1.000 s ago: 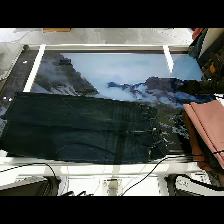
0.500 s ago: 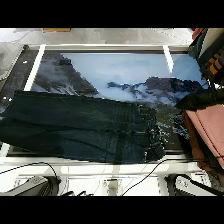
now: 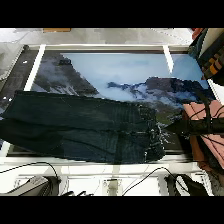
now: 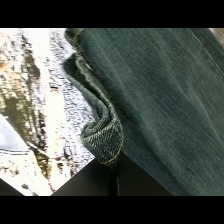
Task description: Fold the clothes and pants, and hang the long-sleeved shirts on hangers.
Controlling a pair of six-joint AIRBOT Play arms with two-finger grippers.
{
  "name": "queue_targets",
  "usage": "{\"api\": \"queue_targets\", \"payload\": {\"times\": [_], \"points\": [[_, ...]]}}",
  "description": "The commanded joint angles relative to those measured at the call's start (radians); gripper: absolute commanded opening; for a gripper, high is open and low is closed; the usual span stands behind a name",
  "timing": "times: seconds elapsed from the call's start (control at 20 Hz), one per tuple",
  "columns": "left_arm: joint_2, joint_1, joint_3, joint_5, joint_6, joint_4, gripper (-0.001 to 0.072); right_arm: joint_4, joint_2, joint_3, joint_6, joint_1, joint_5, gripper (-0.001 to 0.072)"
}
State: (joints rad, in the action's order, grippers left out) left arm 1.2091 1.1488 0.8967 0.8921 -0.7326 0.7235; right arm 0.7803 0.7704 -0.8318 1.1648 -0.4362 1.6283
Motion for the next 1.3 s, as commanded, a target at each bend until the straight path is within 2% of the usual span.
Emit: {"api": "queue_targets", "payload": {"times": [0.0,0.15,0.2,0.25,0.35,0.5,0.55,0.65,0.8,0.85,0.9,1.0,1.05,1.1,1.15,1.25], "points": [[0.002,-0.023,-0.001,0.002,0.001,0.001,0.0017,-0.075,-0.083,0.038,0.006,0.0,-0.078,0.0271],[0.001,-0.027,-0.001,0.002,0.001,0.001,0.0016,-0.081,-0.084,0.037,0.006,0.0,-0.101,0.0248],[0.001,-0.027,-0.001,0.002,0.001,0.001,0.0017,-0.031,-0.084,0.037,0.013,0.001,-0.095,0.0039],[0.001,-0.027,-0.001,0.002,0.001,0.001,0.0016,0.063,-0.084,0.037,0.058,0.001,-0.082,0.0015],[0.001,-0.027,-0.001,0.002,0.002,0.001,0.0016,0.25,-0.095,0.06,0.105,0.0,-0.032,0.0015],[0.001,-0.027,-0.001,0.002,0.002,0.001,0.0017,0.347,-0.128,0.171,0.201,0.0,-0.027,0.0016],[0.001,-0.027,-0.001,0.002,0.002,0.001,0.0017,0.391,-0.129,0.217,0.213,0.0,-0.037,0.0056],[0.001,-0.027,-0.001,0.002,0.002,0.001,0.0017,0.47,-0.127,0.307,0.243,0.0,-0.083,0.04],[0.002,-0.027,0.0,0.002,0.002,0.001,0.0017,0.493,-0.108,0.409,0.276,0.0,-0.145,0.0429],[0.002,-0.027,-0.001,0.001,0.002,0.001,0.0017,0.494,-0.081,0.396,0.279,0.0,-0.148,0.049],[0.002,-0.027,-0.001,-0.002,0.001,0.001,0.0017,0.476,-0.053,0.397,0.28,0.0,-0.164,0.049],[0.002,-0.027,-0.001,-0.002,0.001,0.001,0.0016,0.451,0.037,0.4,0.28,0.0,-0.197,0.0515],[0.002,-0.027,-0.001,-0.002,0.001,0.001,0.0017,0.449,0.1,0.4,0.28,0.0,-0.198,0.0562],[0.001,-0.027,-0.001,-0.002,0.001,0.001,0.0017,0.44,0.164,0.4,0.278,0.0,-0.204,0.0562],[0.001,-0.027,-0.001,-0.001,0.001,0.001,0.0016,0.406,0.226,0.4,0.26,0.0,-0.218,0.0561],[0.001,-0.027,-0.001,-0.001,0.001,0.001,0.0017,0.263,0.342,0.4,0.139,0.0,-0.247,0.0554]]}}
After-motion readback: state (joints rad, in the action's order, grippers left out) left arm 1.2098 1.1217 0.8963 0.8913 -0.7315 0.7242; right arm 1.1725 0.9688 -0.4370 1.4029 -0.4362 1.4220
